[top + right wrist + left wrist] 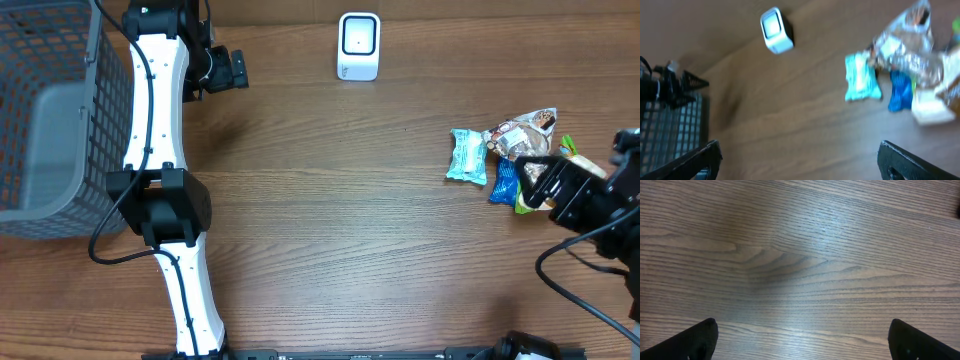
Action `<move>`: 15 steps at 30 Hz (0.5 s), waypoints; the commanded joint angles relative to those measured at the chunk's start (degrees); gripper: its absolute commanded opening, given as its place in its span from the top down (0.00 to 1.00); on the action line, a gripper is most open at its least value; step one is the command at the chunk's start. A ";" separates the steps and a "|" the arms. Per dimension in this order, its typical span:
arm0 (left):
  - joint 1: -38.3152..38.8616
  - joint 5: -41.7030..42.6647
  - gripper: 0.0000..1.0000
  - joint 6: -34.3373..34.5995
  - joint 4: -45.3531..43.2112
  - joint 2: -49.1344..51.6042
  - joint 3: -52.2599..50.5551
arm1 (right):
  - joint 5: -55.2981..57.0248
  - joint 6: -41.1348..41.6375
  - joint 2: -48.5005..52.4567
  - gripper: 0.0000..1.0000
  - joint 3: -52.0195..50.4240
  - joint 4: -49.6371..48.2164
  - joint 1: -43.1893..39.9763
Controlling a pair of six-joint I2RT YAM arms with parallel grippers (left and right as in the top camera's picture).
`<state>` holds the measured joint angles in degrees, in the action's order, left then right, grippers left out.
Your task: Scan the item barcode
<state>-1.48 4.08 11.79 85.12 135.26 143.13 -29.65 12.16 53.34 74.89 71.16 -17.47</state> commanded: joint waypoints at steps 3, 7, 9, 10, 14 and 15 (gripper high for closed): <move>0.44 0.35 0.00 -1.07 -0.07 0.09 -0.48 | -0.44 -0.24 0.81 0.00 1.27 1.60 0.33; 0.44 0.35 0.00 -1.07 -0.07 0.09 -0.48 | 0.09 -0.26 1.66 0.00 1.27 1.97 0.33; 0.44 0.35 0.00 -1.07 -0.09 0.09 -0.48 | 0.92 -1.03 1.73 0.00 1.27 1.70 0.33; 0.44 0.35 0.00 -1.07 -0.07 0.09 -0.48 | 0.87 -2.45 1.73 0.00 1.27 1.36 0.33; 0.44 0.35 0.00 -1.07 -0.09 0.09 -0.48 | 0.94 -5.44 1.53 0.00 1.27 0.92 0.33; 0.44 0.35 0.00 -1.07 -0.07 0.09 -0.48 | 0.85 -6.08 1.53 0.00 1.27 0.90 0.33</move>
<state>-1.48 4.05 11.79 85.10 135.26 143.13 -29.15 9.26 55.29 74.89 72.44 -17.47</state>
